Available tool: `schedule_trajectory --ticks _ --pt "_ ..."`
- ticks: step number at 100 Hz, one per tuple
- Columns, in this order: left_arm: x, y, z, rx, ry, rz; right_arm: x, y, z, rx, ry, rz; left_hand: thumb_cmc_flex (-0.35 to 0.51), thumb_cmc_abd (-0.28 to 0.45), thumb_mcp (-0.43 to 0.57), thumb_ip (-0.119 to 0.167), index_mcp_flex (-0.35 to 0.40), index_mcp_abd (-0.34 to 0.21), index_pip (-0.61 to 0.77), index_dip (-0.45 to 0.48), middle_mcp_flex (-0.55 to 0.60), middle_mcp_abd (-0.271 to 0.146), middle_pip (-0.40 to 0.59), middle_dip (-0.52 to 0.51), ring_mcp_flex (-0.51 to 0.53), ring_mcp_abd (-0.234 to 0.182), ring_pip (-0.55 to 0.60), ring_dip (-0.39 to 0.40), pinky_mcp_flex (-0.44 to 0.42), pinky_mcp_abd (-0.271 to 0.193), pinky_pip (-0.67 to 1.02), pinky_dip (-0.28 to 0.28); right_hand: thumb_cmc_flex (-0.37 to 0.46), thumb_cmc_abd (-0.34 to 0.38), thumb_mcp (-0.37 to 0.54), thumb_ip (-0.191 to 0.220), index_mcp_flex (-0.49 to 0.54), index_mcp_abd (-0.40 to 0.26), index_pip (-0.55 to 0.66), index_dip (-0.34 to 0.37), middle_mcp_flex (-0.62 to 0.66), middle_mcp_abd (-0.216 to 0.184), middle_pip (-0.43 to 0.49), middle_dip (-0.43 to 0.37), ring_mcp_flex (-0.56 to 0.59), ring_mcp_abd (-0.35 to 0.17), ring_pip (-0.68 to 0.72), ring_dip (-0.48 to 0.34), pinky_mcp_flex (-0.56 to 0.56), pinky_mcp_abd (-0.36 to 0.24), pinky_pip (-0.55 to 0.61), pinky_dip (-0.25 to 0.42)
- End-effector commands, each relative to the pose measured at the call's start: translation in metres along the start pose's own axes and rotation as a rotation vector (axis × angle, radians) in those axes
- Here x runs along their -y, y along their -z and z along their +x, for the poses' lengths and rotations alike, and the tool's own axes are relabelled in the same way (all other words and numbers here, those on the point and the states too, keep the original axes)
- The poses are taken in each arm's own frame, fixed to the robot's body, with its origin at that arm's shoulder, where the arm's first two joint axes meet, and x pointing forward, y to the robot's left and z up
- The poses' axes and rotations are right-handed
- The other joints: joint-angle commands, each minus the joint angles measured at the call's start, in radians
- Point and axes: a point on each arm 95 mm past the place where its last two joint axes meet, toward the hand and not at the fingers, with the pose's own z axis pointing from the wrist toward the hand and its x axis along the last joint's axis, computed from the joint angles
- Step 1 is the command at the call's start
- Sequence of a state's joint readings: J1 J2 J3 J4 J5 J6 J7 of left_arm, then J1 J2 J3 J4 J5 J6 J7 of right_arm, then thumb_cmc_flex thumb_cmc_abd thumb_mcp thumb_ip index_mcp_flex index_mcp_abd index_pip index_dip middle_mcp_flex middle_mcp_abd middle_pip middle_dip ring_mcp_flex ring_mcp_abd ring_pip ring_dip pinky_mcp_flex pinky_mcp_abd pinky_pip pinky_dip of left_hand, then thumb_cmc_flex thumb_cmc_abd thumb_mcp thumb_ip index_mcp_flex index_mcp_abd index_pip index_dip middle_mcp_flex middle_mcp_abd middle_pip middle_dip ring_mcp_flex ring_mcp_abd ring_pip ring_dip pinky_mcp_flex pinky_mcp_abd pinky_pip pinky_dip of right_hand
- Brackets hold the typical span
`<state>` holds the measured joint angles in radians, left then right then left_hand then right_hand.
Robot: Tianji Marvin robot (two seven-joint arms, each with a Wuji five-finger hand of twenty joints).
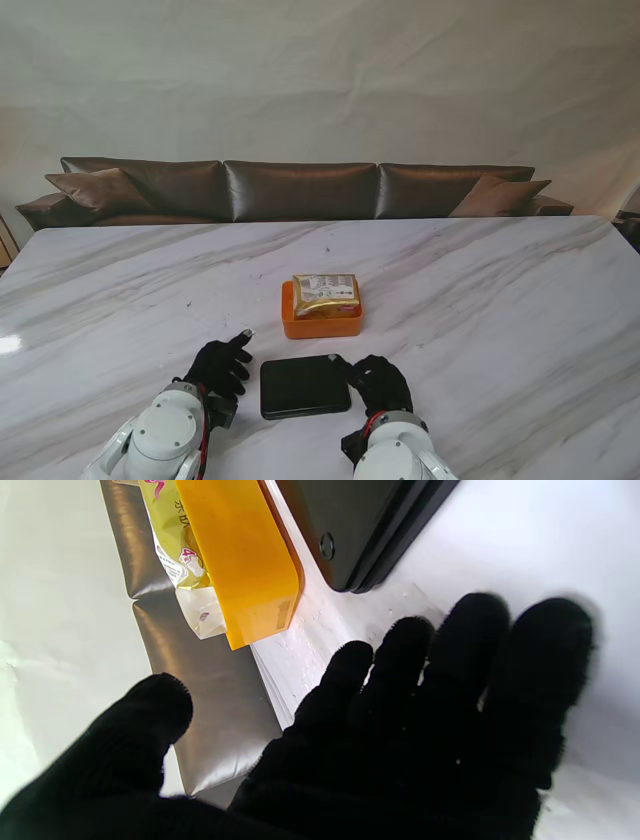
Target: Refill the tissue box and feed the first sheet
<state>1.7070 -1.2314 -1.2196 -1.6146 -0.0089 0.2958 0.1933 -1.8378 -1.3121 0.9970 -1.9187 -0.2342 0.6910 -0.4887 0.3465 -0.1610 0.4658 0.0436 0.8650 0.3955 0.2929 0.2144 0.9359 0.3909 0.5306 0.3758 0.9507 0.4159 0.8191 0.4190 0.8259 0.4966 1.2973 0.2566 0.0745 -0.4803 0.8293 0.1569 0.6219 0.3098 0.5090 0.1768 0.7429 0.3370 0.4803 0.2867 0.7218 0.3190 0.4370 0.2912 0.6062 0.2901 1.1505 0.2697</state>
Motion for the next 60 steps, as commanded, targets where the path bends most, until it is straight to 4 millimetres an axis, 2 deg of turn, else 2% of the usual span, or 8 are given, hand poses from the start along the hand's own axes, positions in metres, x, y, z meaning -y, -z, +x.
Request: schedule_trajectory --ticks 1,41,60 --pt "-0.004 -0.002 -0.025 0.069 -0.008 -0.026 0.007 -0.002 0.000 0.007 -0.010 0.037 -0.004 0.025 -0.026 0.000 -0.011 0.046 -0.006 -0.016 -0.054 0.047 -0.049 -0.027 -0.108 0.139 -0.110 -0.017 -0.059 0.022 -0.031 0.025 0.005 0.009 -0.015 0.003 0.001 0.032 -0.001 -0.011 -0.010 0.022 -0.012 -0.017 -0.014 0.039 -0.013 -0.015 0.001 0.002 -0.004 -0.012" --pt "-0.014 -0.020 -0.027 0.120 0.091 -0.090 0.012 -0.012 -0.006 0.035 -0.041 0.055 0.004 0.034 -0.048 0.010 -0.019 0.057 -0.002 -0.013 -0.056 0.056 -0.040 -0.022 -0.099 0.139 -0.101 -0.009 -0.050 -0.001 -0.043 0.054 0.006 0.020 -0.010 0.003 -0.001 0.028 0.003 -0.017 -0.010 0.016 -0.014 -0.017 -0.023 0.037 -0.009 -0.012 -0.009 0.001 -0.003 -0.017" --pt "-0.027 -0.019 -0.019 0.127 0.097 -0.121 0.013 -0.012 -0.005 0.032 -0.053 0.062 0.013 0.039 -0.060 0.011 -0.027 0.056 -0.004 -0.013 -0.066 0.055 -0.043 -0.023 -0.110 0.138 -0.104 -0.008 -0.062 -0.002 -0.054 0.059 0.008 0.028 -0.013 0.003 -0.003 0.021 0.005 -0.018 -0.010 0.012 -0.015 -0.018 -0.025 0.036 -0.009 -0.012 -0.016 -0.005 0.000 -0.016"
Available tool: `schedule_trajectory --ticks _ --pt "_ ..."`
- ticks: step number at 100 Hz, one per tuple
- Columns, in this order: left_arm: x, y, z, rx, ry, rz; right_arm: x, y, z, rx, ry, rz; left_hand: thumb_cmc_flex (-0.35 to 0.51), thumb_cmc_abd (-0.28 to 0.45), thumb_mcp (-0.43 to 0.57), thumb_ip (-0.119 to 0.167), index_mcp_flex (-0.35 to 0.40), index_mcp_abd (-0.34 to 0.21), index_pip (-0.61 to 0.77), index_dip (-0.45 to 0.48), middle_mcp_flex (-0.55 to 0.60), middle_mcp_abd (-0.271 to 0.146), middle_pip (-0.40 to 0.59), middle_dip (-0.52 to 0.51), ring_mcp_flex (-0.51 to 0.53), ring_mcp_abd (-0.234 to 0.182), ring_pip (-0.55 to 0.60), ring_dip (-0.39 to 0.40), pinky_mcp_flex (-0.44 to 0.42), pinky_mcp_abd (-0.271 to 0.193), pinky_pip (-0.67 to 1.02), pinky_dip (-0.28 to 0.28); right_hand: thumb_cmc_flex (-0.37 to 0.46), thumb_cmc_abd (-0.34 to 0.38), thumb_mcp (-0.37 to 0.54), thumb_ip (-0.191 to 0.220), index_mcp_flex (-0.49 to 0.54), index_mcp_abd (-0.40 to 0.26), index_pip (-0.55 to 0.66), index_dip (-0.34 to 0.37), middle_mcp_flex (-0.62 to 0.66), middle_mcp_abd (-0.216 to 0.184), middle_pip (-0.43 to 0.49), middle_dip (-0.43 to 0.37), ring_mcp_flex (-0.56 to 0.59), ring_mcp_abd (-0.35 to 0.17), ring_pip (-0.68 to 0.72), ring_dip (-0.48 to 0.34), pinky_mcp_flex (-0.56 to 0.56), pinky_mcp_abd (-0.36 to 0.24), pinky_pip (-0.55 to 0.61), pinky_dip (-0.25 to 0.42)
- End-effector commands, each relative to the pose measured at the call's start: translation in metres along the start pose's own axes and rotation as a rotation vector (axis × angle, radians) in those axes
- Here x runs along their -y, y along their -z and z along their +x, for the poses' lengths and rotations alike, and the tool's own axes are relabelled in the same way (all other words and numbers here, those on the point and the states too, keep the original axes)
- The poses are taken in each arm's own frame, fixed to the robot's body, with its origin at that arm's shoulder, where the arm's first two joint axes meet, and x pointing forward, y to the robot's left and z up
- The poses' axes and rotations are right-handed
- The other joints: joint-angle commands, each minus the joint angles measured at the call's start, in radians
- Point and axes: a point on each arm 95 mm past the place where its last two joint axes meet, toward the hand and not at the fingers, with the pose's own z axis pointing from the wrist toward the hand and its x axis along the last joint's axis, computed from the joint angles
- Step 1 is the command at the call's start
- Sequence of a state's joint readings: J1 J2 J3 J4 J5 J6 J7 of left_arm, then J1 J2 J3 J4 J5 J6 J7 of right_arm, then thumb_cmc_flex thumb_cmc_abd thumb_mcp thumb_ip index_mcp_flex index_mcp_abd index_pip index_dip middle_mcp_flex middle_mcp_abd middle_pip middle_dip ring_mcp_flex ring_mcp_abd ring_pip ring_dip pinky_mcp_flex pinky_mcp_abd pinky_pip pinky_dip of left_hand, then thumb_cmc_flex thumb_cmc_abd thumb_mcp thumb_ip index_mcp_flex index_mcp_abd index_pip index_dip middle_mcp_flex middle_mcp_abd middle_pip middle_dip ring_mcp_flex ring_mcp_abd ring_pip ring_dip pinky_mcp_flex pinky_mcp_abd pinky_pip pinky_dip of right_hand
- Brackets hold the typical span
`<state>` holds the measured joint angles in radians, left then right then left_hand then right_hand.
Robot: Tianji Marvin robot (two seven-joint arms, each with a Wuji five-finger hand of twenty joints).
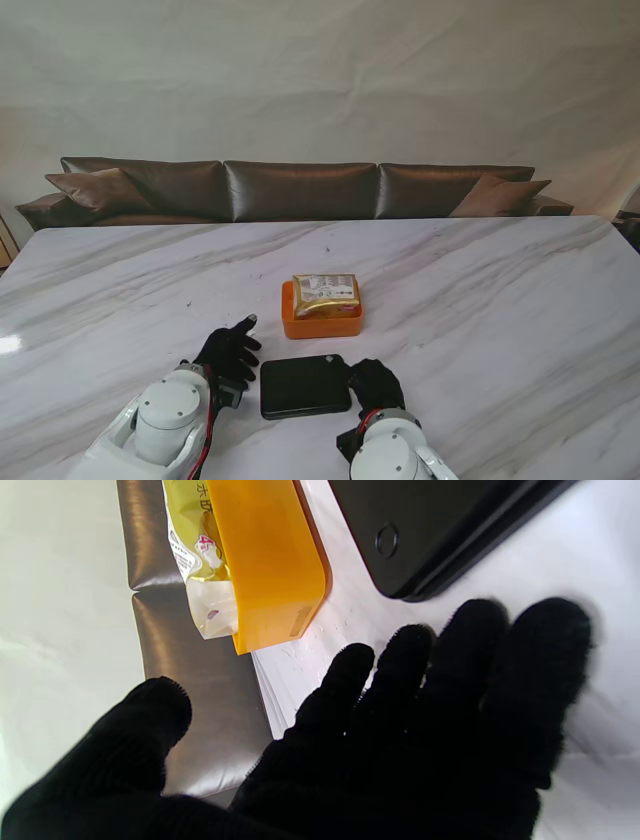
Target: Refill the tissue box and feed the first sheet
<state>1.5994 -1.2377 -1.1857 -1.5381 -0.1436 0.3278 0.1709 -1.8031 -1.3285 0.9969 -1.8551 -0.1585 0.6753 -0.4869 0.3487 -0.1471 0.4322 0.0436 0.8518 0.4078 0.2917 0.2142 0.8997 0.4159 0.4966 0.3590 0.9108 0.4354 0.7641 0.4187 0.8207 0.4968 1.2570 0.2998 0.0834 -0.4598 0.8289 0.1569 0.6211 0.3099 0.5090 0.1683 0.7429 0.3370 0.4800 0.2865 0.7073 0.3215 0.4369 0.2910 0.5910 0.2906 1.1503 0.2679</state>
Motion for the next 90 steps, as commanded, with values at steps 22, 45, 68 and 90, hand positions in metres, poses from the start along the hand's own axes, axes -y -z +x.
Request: schedule_trajectory --ticks 22,45,68,90 --pt "-0.041 0.002 -0.017 0.069 -0.001 -0.106 0.004 0.006 -0.003 0.003 -0.041 0.020 0.019 0.030 -0.040 0.013 -0.024 0.041 -0.007 -0.014 -0.041 0.025 -0.011 -0.006 -0.083 0.115 -0.052 -0.007 -0.072 -0.004 -0.022 0.024 0.005 0.010 -0.015 0.004 -0.004 0.021 0.008 -0.011 -0.010 0.010 -0.017 -0.018 -0.011 0.033 -0.007 -0.011 -0.004 -0.006 0.003 -0.013" --pt "-0.056 -0.004 0.000 0.022 0.004 -0.104 0.004 0.011 -0.006 0.009 -0.061 0.017 0.027 0.032 -0.049 0.016 -0.039 0.023 -0.015 -0.016 -0.061 0.011 -0.014 -0.006 -0.107 0.109 -0.062 -0.007 -0.105 -0.010 -0.030 0.037 0.006 0.014 -0.019 0.004 -0.004 0.020 0.010 -0.012 -0.008 0.009 -0.017 -0.018 -0.010 0.033 -0.005 -0.010 -0.006 -0.005 0.007 -0.010" --pt "-0.057 -0.006 0.006 -0.008 -0.005 -0.072 -0.001 0.015 -0.007 0.010 -0.071 0.005 0.027 0.037 -0.055 0.019 -0.061 -0.019 -0.028 -0.021 -0.079 -0.009 -0.015 -0.005 -0.134 0.121 -0.064 -0.002 -0.132 0.000 -0.033 0.060 0.003 0.014 -0.021 0.006 -0.003 -0.006 0.010 -0.013 -0.011 0.003 -0.023 -0.021 -0.014 0.035 -0.003 -0.008 -0.006 -0.001 0.007 -0.009" --pt "-0.042 0.000 -0.001 0.009 -0.033 -0.022 -0.010 0.016 -0.004 0.006 -0.083 -0.036 0.026 0.045 -0.070 0.023 -0.070 -0.027 -0.029 -0.021 -0.084 -0.014 -0.017 -0.006 -0.142 0.130 -0.062 0.002 -0.138 0.007 -0.033 0.078 -0.013 0.004 -0.012 0.009 -0.016 -0.002 0.001 -0.018 -0.022 0.005 -0.030 -0.023 0.002 0.029 0.004 -0.006 0.017 -0.003 0.019 -0.006"
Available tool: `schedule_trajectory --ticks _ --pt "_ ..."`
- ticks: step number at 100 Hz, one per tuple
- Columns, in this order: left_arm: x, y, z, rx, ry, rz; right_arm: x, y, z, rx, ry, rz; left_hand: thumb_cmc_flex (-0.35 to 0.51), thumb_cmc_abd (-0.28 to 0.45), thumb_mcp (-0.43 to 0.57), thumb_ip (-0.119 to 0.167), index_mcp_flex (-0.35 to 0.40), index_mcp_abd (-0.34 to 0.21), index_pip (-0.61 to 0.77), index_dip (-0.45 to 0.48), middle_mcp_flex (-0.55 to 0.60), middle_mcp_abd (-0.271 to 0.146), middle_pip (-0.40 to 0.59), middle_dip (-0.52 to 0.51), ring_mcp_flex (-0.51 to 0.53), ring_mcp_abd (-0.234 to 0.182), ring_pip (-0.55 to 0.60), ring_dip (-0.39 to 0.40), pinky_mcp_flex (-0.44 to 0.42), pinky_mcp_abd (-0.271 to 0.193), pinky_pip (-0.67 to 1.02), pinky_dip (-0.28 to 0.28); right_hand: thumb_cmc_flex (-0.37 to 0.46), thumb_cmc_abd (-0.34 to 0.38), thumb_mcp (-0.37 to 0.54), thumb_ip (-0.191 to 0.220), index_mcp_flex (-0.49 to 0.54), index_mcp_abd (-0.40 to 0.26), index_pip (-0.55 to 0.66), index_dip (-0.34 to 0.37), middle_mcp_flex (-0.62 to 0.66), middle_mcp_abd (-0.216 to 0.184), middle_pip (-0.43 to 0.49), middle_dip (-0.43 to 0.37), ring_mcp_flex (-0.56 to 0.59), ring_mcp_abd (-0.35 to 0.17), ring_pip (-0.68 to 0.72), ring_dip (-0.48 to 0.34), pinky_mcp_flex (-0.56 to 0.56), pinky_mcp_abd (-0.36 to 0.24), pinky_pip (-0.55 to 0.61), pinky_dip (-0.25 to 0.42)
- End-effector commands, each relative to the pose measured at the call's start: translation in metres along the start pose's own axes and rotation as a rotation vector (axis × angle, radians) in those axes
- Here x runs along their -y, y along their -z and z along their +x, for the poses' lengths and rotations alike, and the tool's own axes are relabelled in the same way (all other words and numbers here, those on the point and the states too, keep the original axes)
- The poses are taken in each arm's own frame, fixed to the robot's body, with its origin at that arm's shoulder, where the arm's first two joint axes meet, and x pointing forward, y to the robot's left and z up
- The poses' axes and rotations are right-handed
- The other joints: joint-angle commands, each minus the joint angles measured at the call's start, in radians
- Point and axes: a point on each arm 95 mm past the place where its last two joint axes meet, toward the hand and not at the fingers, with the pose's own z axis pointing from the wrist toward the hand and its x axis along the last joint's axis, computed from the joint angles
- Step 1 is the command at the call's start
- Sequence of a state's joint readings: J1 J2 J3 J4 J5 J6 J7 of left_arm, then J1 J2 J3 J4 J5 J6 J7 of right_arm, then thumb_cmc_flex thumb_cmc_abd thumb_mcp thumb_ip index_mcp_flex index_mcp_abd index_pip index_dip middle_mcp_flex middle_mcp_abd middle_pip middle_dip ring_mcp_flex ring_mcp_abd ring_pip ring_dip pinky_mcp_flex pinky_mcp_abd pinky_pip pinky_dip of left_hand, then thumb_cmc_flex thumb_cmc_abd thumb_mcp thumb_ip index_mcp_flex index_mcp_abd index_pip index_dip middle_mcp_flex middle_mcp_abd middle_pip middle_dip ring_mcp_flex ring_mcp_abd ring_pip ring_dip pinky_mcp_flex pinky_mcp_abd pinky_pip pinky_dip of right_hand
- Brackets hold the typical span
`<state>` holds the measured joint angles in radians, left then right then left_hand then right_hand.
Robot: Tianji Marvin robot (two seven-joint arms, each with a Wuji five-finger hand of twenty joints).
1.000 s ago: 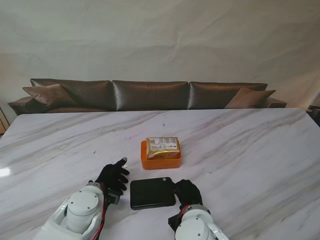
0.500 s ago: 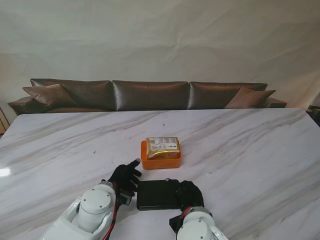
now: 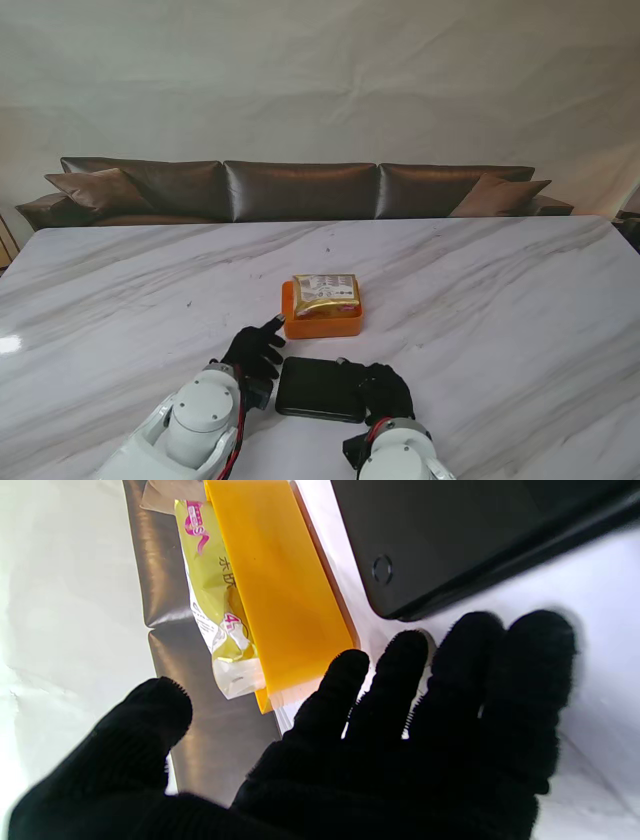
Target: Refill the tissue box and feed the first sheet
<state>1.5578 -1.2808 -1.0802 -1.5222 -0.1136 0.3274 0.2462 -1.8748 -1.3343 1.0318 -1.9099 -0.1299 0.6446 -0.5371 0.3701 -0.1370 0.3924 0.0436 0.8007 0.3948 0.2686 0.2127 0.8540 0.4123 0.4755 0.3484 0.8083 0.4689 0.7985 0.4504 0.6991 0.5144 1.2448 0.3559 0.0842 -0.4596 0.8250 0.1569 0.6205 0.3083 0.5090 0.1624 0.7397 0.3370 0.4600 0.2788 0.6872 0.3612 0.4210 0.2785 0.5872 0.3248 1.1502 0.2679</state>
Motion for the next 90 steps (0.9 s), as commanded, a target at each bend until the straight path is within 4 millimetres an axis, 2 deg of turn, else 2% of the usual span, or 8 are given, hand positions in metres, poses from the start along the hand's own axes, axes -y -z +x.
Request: schedule_trajectory --ticks 1,18,30,59,90 --pt "0.001 0.005 -0.017 0.045 0.003 -0.007 -0.003 0.001 0.004 -0.005 -0.013 -0.003 0.004 0.034 -0.031 0.023 -0.019 -0.014 -0.006 -0.019 -0.039 -0.010 0.004 0.005 -0.040 0.096 -0.097 -0.029 -0.017 -0.010 -0.021 0.022 -0.016 0.002 -0.008 0.008 -0.018 0.002 0.000 -0.012 -0.020 0.006 -0.010 -0.015 0.022 -0.012 0.020 0.006 0.022 -0.038 0.019 -0.006" --pt "0.010 0.010 -0.027 0.056 0.001 0.028 -0.013 -0.003 0.005 0.022 -0.026 -0.035 0.007 0.037 -0.039 0.026 -0.016 -0.005 -0.006 -0.019 -0.033 -0.003 0.007 0.006 -0.030 0.095 -0.091 -0.026 -0.008 -0.012 -0.017 0.034 -0.021 -0.005 0.001 0.008 -0.075 0.063 -0.041 -0.030 -0.061 0.026 0.010 -0.003 0.018 -0.023 0.016 0.005 0.034 -0.055 0.012 -0.013" --pt "0.012 0.011 -0.031 0.062 0.013 0.016 -0.018 -0.010 0.003 0.077 -0.048 -0.024 0.011 0.035 -0.042 0.028 -0.002 0.019 0.000 -0.017 -0.019 0.005 0.011 0.007 -0.010 0.085 -0.086 -0.026 0.010 -0.021 -0.014 0.037 -0.017 -0.014 0.003 0.004 -0.070 0.092 -0.068 -0.047 -0.061 0.026 0.041 0.009 0.037 -0.041 0.014 0.002 0.059 -0.062 0.005 -0.023" --pt "0.008 0.010 -0.036 0.052 0.051 -0.018 -0.026 -0.022 -0.006 0.229 -0.184 0.063 0.018 0.036 -0.043 0.027 0.024 0.037 0.018 -0.010 0.011 0.014 0.017 0.007 0.026 0.079 -0.080 -0.029 0.044 -0.028 -0.009 0.033 0.009 -0.022 0.000 0.000 -0.001 0.146 -0.082 -0.061 -0.003 0.081 0.057 0.010 0.097 0.018 0.033 0.006 0.151 -0.007 -0.016 -0.080" --pt "0.002 0.010 -0.036 0.061 0.059 -0.041 -0.030 -0.034 -0.014 0.330 -0.252 0.156 0.023 0.042 -0.050 0.023 0.037 0.037 0.035 -0.002 0.029 0.012 0.017 0.006 0.038 0.077 -0.078 -0.033 0.050 -0.026 -0.007 0.025 0.028 0.000 -0.018 -0.001 0.001 0.161 -0.068 -0.055 0.005 0.102 0.065 0.013 0.109 0.042 0.058 0.015 0.189 0.008 -0.010 -0.121"
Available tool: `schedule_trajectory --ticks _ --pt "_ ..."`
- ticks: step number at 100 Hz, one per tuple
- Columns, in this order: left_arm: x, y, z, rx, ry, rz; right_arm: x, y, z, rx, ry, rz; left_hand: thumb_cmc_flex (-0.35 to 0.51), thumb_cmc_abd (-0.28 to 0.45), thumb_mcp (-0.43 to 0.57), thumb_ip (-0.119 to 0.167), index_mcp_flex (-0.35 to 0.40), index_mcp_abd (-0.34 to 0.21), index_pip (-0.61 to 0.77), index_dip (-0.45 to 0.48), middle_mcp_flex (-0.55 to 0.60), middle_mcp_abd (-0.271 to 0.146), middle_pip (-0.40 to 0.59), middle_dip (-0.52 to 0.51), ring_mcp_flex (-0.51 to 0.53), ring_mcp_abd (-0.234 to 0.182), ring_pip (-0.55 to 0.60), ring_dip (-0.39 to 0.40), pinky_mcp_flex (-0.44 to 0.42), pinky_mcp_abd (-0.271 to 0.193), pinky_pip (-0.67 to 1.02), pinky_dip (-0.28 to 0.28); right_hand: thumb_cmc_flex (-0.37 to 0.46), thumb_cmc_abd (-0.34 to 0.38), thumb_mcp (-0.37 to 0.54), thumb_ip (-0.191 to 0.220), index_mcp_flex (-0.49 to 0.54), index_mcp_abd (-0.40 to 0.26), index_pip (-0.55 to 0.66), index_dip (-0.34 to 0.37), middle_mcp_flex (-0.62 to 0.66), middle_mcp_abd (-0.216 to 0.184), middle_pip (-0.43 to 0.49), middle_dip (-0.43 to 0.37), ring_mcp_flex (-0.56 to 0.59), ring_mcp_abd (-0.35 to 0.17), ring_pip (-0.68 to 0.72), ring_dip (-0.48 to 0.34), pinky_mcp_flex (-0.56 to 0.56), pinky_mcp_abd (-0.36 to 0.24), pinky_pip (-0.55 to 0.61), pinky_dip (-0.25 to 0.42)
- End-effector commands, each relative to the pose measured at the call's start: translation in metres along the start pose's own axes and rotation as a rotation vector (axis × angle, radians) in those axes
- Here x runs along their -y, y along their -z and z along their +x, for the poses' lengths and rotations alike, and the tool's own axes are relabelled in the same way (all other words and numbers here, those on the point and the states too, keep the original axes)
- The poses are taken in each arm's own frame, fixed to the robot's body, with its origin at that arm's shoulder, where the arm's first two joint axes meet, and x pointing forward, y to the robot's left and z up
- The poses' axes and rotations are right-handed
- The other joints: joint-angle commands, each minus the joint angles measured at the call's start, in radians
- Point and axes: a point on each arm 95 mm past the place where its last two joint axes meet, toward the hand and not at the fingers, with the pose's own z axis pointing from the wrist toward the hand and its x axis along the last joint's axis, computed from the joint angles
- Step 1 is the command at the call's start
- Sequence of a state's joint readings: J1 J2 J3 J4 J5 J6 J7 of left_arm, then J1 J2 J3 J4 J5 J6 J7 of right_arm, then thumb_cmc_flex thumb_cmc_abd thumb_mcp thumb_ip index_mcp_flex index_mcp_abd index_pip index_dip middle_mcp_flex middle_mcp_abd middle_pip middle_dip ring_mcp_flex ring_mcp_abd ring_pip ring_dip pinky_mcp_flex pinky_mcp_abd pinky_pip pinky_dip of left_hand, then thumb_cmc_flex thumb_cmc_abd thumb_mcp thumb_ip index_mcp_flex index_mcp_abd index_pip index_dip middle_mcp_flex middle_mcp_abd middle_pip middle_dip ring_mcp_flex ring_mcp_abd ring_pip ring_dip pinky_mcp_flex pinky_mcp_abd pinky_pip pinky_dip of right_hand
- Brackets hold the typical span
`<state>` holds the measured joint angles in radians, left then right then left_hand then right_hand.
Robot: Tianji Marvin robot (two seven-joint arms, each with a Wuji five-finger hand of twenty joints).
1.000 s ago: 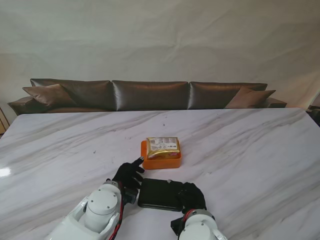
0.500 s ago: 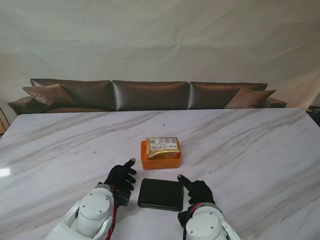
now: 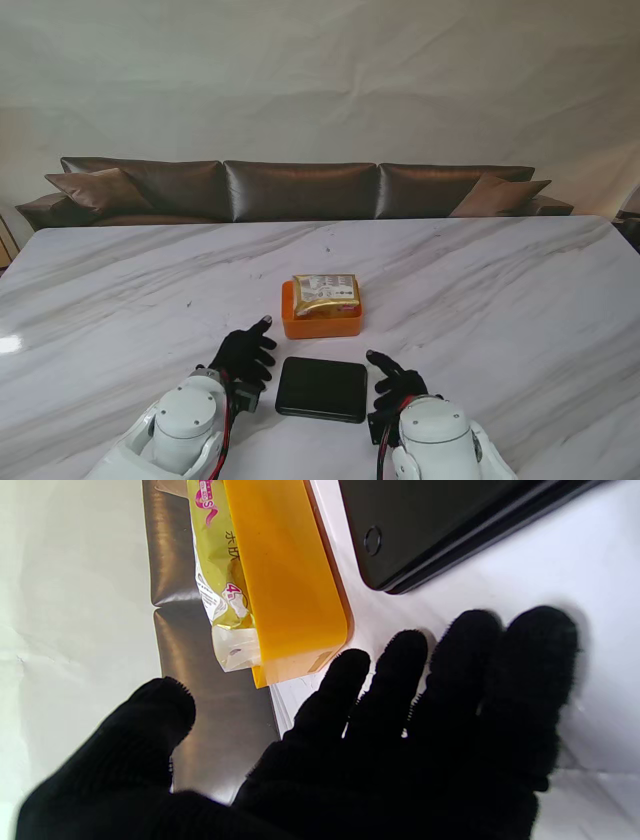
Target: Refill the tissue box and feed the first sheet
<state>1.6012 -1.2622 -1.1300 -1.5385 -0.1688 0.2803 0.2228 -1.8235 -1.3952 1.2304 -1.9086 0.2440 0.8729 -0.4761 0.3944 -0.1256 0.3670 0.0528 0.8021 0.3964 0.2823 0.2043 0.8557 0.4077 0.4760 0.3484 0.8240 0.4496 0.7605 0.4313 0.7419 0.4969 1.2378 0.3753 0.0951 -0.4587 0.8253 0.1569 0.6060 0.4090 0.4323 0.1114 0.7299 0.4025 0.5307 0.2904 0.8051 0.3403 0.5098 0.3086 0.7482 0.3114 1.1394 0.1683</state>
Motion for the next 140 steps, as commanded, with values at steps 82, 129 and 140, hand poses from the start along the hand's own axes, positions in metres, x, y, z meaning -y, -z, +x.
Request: schedule_trajectory --ticks 82,129,140 --pt "-0.020 -0.011 -0.011 0.069 -0.057 -0.081 0.036 -0.002 0.006 0.020 0.071 0.095 0.016 0.036 -0.039 0.018 0.033 0.032 0.027 0.008 0.027 0.014 0.014 0.004 0.015 0.097 -0.044 -0.017 -0.017 0.001 0.009 0.014 0.022 0.026 -0.037 0.008 0.001 0.033 0.021 0.001 0.014 0.012 -0.008 -0.001 -0.014 0.041 -0.030 -0.017 0.015 0.000 0.013 -0.059" --pt "-0.035 -0.001 0.005 0.037 -0.061 -0.095 0.054 0.008 0.004 -0.005 0.117 0.134 0.026 0.040 -0.046 0.015 0.033 0.033 0.028 0.009 0.028 0.015 0.013 0.004 0.015 0.098 -0.044 -0.017 -0.020 0.005 0.009 0.018 0.023 0.031 -0.039 0.011 -0.003 0.028 0.029 0.005 0.017 0.008 -0.011 -0.002 -0.014 0.035 -0.033 -0.018 0.012 -0.006 0.017 -0.064" --pt "-0.036 0.001 0.008 0.029 -0.061 -0.095 0.056 0.011 0.005 -0.014 0.119 0.134 0.028 0.040 -0.047 0.015 0.033 0.034 0.028 0.009 0.028 0.016 0.013 0.004 0.015 0.099 -0.045 -0.018 -0.020 0.005 0.009 0.019 0.022 0.032 -0.040 0.011 -0.003 0.028 0.031 0.006 0.020 0.008 -0.010 -0.002 -0.012 0.035 -0.032 -0.018 0.012 -0.006 0.018 -0.065"
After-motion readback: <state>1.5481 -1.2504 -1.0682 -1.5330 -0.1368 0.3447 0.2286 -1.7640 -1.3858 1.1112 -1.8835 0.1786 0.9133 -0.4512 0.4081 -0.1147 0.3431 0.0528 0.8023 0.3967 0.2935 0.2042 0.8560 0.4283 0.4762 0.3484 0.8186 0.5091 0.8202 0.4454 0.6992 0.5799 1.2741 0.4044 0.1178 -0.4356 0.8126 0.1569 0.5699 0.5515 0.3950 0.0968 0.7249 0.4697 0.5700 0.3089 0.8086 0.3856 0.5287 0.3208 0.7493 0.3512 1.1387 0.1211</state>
